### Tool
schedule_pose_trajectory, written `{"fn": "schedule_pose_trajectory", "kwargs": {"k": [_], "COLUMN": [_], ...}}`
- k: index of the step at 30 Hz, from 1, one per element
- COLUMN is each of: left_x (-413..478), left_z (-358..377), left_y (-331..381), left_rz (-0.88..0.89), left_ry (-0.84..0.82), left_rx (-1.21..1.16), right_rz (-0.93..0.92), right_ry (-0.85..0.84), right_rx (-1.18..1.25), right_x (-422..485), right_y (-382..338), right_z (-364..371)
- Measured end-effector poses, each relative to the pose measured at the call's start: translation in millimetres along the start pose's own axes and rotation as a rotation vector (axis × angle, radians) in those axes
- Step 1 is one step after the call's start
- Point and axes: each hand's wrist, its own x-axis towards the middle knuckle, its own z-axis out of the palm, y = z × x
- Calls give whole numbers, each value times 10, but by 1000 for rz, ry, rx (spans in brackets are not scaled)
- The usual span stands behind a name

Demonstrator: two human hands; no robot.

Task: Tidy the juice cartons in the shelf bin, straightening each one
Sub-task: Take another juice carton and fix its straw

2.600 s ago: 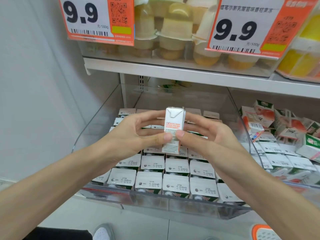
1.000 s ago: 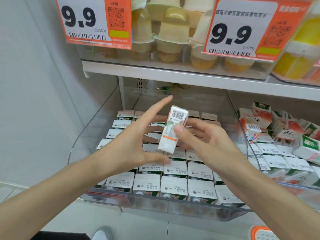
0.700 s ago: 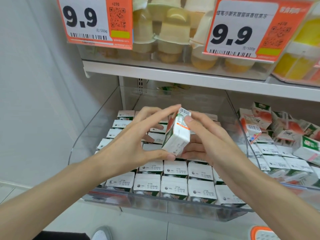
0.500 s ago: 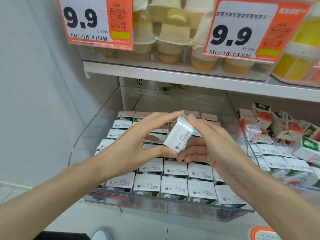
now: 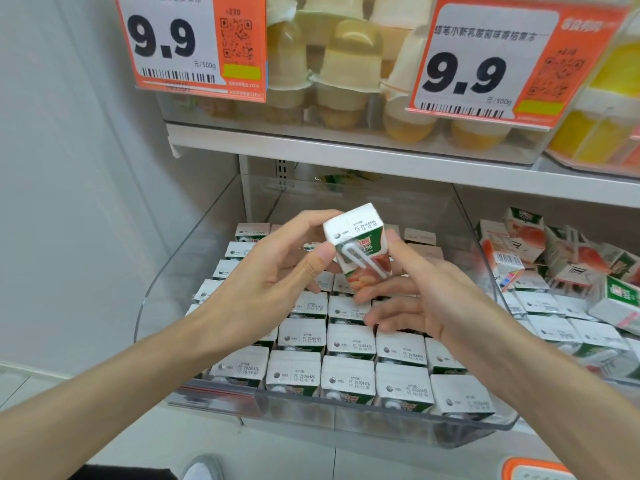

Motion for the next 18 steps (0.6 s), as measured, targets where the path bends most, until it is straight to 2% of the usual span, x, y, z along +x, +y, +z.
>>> {"fn": "schedule_pose_trajectory", "kwargs": {"k": [5, 10, 13, 18], "left_x": [-6, 11, 23, 41], "left_z": [-3, 1, -8, -38], "left_y": [17, 34, 41, 44], "left_rz": [-62, -171, -213, -200], "left_ry": [1, 34, 39, 27], "left_rx": [-12, -119, -169, -148], "right_rz": [-226, -297, -293, -135], "right_ry": [20, -48, -11, -70], "right_rx": [-153, -209, -162, 79], "right_x": [-27, -53, -11, 73], "right_y": [20, 43, 97, 135], "right_z": [-2, 21, 12, 17]}}
